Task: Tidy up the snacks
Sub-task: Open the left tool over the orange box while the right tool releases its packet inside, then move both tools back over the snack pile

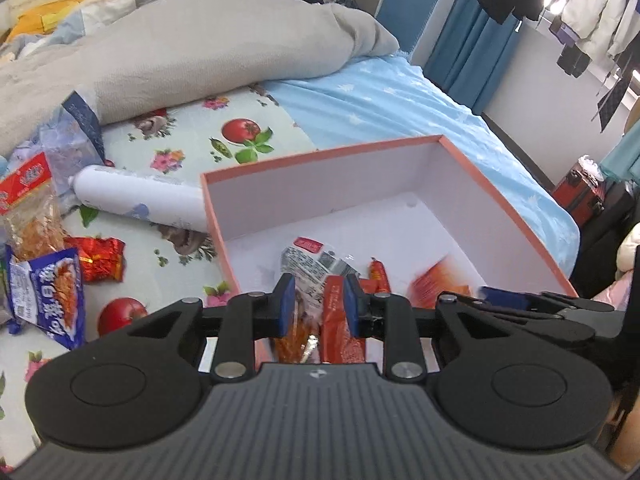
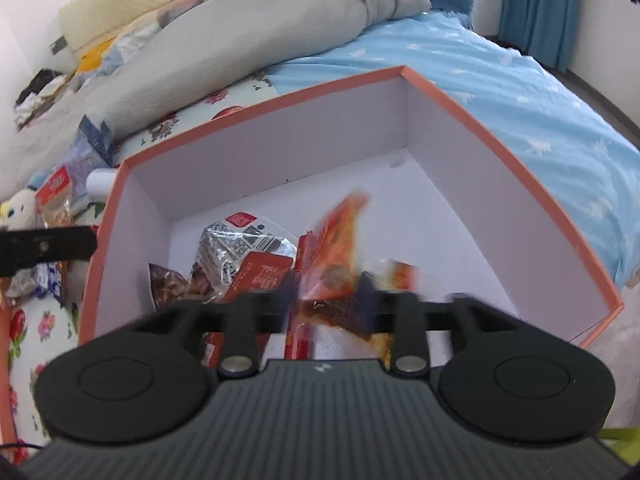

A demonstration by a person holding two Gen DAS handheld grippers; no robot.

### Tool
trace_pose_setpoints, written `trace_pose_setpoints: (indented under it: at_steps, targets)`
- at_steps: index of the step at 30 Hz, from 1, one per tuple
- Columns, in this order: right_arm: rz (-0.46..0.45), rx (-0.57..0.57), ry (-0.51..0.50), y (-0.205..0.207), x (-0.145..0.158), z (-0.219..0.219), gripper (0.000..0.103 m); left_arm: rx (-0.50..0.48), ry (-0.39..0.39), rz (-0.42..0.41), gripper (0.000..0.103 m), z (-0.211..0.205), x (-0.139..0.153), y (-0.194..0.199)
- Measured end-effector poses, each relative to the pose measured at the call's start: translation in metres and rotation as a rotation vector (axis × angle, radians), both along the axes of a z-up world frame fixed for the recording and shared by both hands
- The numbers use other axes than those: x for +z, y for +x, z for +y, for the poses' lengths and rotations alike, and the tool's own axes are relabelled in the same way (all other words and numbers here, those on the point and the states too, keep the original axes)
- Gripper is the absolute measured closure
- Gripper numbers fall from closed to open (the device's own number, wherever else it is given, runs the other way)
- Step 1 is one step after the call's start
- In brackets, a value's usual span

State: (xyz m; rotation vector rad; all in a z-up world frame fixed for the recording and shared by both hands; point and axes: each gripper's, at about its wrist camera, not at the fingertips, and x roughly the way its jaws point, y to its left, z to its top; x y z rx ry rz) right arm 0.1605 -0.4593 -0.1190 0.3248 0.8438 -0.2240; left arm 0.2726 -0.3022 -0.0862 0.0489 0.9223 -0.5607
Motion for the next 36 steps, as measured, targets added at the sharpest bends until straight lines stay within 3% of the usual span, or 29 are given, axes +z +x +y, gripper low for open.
trace_pose_setpoints:
  at_steps: [1, 2, 7, 13, 20, 24, 36]
  targets:
    - [-0.011, -0.006, 0.006, -0.001, 0.003, -0.001, 0.027, 0.003, -0.001, -0.003, 0.072, 0.002, 0.002, 0.0]
    - [-0.024, -0.013, 0.006, -0.002, 0.006, 0.0, 0.025, 0.007, -0.003, -0.001, 0.071, 0.005, 0.003, 0.0]
    - [-0.06, -0.027, -0.01, -0.004, 0.028, 0.002, 0.02, 0.046, -0.043, 0.022, 0.071, 0.026, 0.016, 0.0]
    - [-0.128, -0.013, -0.017, -0.009, 0.061, 0.015, 0.019, 0.042, -0.065, -0.019, 0.07, 0.048, 0.043, -0.015]
    - [-0.179, 0.017, -0.004, -0.021, 0.092, 0.046, 0.019, 0.074, -0.085, -0.099, 0.051, 0.086, 0.072, -0.038]
    - [-0.199, 0.06, -0.02, -0.028, 0.104, 0.074, 0.019, 0.112, -0.077, -0.133, 0.05, 0.114, 0.08, -0.052]
    - [-0.212, 0.162, -0.015, -0.032, 0.103, 0.15, 0.019, 0.239, -0.057, -0.167, 0.05, 0.199, 0.077, -0.091]
